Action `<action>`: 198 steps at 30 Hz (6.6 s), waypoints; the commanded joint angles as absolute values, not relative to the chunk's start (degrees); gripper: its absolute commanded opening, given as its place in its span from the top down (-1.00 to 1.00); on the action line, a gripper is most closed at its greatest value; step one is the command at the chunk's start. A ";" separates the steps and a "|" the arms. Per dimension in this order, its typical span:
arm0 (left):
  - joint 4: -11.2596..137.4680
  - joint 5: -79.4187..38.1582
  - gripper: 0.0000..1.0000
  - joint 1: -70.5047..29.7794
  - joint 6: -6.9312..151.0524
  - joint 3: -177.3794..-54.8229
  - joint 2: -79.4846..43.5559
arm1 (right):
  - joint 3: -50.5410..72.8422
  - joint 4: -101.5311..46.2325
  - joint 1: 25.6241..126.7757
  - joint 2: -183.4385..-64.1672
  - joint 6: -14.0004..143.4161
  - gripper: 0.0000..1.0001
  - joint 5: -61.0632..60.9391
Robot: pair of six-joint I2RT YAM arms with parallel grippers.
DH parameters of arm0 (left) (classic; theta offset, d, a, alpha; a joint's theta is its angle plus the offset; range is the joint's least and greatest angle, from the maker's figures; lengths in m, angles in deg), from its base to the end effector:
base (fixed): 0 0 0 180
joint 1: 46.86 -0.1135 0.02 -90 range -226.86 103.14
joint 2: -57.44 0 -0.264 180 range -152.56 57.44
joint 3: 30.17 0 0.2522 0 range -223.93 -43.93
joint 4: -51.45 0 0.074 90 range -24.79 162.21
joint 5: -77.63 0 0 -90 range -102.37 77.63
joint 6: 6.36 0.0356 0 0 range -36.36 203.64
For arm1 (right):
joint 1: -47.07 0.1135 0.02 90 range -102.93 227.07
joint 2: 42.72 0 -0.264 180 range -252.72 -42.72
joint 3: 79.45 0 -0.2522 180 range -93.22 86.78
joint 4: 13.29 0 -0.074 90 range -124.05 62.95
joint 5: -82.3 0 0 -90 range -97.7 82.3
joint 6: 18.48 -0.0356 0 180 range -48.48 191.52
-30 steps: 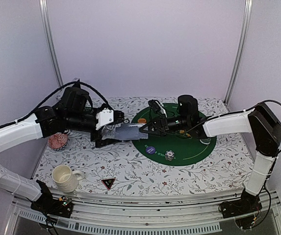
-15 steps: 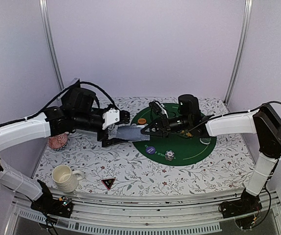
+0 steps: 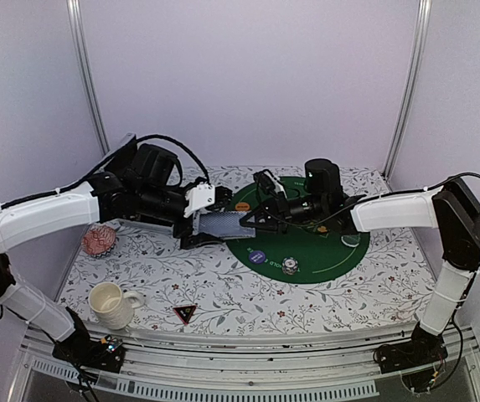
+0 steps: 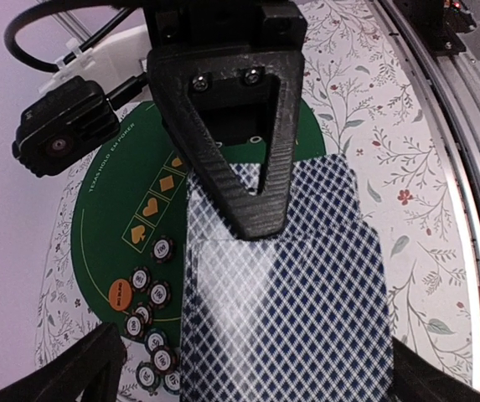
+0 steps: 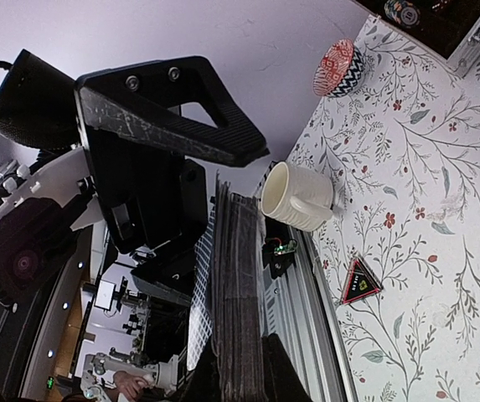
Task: Distribute texas hold em gaming equipment
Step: Pass from the right arm to the left, then pick up the poker card from the face-down deck piles.
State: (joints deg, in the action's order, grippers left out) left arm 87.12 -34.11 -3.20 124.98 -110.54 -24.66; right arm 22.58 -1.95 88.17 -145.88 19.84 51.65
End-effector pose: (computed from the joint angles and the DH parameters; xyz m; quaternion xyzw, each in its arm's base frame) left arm 0.2230 -0.2311 0.3024 0.6564 0.5927 -0.1778 0.4316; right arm 0.2796 0.2846 0.2412 -0.2410 0.7092 0.6568 0.0874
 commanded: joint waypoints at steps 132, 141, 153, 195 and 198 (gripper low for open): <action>83.66 -28.98 0.10 -2.21 121.43 -109.62 -28.04 | 11.43 -36.57 87.61 -138.03 39.31 0.87 29.69; 81.48 -31.38 0.10 -2.26 119.62 -110.01 -28.34 | 10.91 -35.63 87.63 -139.39 38.98 0.56 31.63; 80.88 -28.80 0.10 -2.69 118.06 -109.81 -30.22 | 11.19 -35.25 87.37 -139.37 37.65 0.50 31.75; 80.79 -29.51 0.11 -5.37 115.19 -109.91 -31.03 | 10.80 -36.61 86.18 -138.65 37.27 0.95 32.04; 80.86 -29.28 0.11 -5.63 115.19 -109.40 -30.93 | 10.07 -36.63 86.16 -137.61 38.21 0.96 33.26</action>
State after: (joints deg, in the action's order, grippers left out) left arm 82.18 -29.21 -4.71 115.47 -110.48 -31.22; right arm 11.32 -36.16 86.69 -140.48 36.69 31.87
